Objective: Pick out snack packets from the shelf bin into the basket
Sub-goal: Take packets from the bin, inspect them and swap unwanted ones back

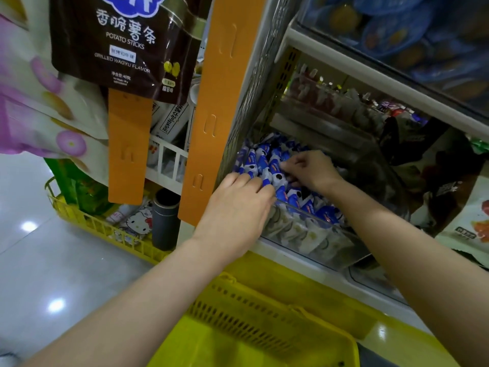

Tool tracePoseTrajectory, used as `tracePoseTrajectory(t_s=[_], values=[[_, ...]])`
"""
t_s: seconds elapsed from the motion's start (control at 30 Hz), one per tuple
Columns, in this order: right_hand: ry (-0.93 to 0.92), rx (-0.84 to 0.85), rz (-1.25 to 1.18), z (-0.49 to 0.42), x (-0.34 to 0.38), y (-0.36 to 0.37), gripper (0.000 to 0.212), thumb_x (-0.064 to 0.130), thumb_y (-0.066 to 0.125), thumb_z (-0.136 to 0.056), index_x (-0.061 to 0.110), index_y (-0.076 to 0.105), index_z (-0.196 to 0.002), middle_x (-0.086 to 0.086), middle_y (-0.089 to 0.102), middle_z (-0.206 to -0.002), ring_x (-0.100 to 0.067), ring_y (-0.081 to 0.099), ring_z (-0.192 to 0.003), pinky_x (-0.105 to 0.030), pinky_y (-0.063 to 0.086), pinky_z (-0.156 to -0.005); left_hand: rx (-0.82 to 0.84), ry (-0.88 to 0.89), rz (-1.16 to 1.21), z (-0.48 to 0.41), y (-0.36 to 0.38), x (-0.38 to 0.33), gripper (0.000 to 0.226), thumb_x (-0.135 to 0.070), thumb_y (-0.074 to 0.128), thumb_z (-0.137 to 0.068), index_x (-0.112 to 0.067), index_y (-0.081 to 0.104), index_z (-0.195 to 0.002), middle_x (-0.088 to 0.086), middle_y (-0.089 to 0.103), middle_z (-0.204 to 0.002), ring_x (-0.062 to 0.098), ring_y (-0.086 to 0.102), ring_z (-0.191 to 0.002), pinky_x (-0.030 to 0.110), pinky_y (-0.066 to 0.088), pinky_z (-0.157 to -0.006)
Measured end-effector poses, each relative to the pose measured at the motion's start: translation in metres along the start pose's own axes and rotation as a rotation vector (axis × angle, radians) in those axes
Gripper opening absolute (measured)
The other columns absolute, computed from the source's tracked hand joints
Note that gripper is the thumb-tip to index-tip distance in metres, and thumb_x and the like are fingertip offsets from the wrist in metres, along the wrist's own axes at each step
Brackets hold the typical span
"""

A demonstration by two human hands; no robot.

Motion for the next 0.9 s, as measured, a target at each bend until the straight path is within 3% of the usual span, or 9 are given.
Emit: tracePoseTrajectory(t_s=[0.1, 0.23, 0.33, 0.47, 0.63, 0.73, 0.9], values=[[-0.063, -0.132, 0.103, 0.0, -0.009, -0.02, 0.009, 0.022, 0.058, -0.09, 0.015, 0.063, -0.092, -0.007, 0.066, -0.091, -0.01, 0.058, -0.074, -0.022, 0.049, -0.071, -0.011, -0.005, 0.001, 0.0, 0.0, 0.0, 0.025, -0.022, 0.041, -0.095, -0.011, 0.064, -0.095, 0.006, 0.065, -0.088, 0.026, 0.058, -0.087, 0.038, 0.04, -0.088], [-0.036, -0.03, 0.313, -0.002, -0.02, -0.015, 0.03, 0.023, 0.062, -0.087, 0.007, 0.062, -0.113, -0.01, 0.062, -0.114, -0.014, 0.055, -0.095, -0.022, 0.04, -0.079, 0.003, -0.016, 0.009, 0.001, 0.0, -0.001, 0.031, -0.023, 0.035, -0.095, -0.011, 0.063, -0.098, 0.006, 0.065, -0.09, 0.027, 0.057, -0.089, 0.038, 0.039, -0.09], [-0.02, -0.002, 0.353, -0.005, -0.019, -0.01, 0.043, 0.028, 0.065, -0.084, 0.005, 0.057, -0.119, -0.012, 0.06, -0.119, -0.022, 0.057, -0.106, -0.025, 0.04, -0.082, 0.018, -0.02, 0.014, 0.001, -0.001, -0.001, 0.037, -0.025, 0.029, -0.094, -0.012, 0.063, -0.099, 0.006, 0.065, -0.091, 0.027, 0.057, -0.09, 0.038, 0.039, -0.091], [-0.001, 0.015, 0.363, -0.009, -0.018, -0.01, 0.023, 0.031, 0.068, -0.081, 0.012, 0.062, -0.092, -0.009, 0.065, -0.1, -0.014, 0.054, -0.082, -0.027, 0.04, -0.071, 0.031, -0.022, 0.013, 0.001, 0.002, 0.0, 0.032, -0.025, 0.033, -0.097, -0.013, 0.062, -0.102, 0.005, 0.064, -0.095, 0.026, 0.055, -0.094, 0.037, 0.036, -0.093], [-0.04, -0.048, 0.333, -0.004, -0.015, -0.012, 0.007, 0.016, 0.062, -0.088, 0.012, 0.067, -0.085, -0.006, 0.067, -0.099, -0.01, 0.054, -0.083, -0.024, 0.042, -0.074, 0.022, -0.026, 0.011, 0.001, 0.002, 0.0, 0.03, -0.025, 0.034, -0.098, -0.013, 0.061, -0.103, 0.005, 0.063, -0.097, 0.026, 0.054, -0.097, 0.035, 0.032, -0.094], [-0.053, -0.175, 0.218, 0.006, -0.01, -0.028, 0.017, 0.013, 0.054, -0.092, 0.022, 0.06, -0.079, 0.001, 0.062, -0.093, -0.005, 0.054, -0.078, -0.021, 0.042, -0.073, 0.049, -0.031, 0.014, 0.002, 0.004, 0.0, 0.033, -0.028, 0.028, -0.099, -0.016, 0.057, -0.109, 0.002, 0.06, -0.105, 0.022, 0.049, -0.104, 0.03, 0.023, -0.098], [-0.283, -0.514, -0.015, 0.058, 0.02, -0.065, 0.009, 0.022, 0.051, -0.093, 0.018, 0.059, -0.095, 0.015, 0.054, -0.077, 0.007, 0.049, -0.066, 0.001, 0.036, -0.056, 0.047, -0.043, 0.174, 0.012, -0.003, -0.003, 0.035, -0.029, 0.027, -0.1, -0.014, 0.049, -0.124, 0.002, 0.053, -0.121, 0.019, 0.041, -0.117, 0.024, 0.011, -0.108]])
Point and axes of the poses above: each hand's wrist, its own z-axis away from the middle knuckle, its own y-axis out of the palm, x = y × z, the point moved 5 cm from there along -z, towards the middle knuckle
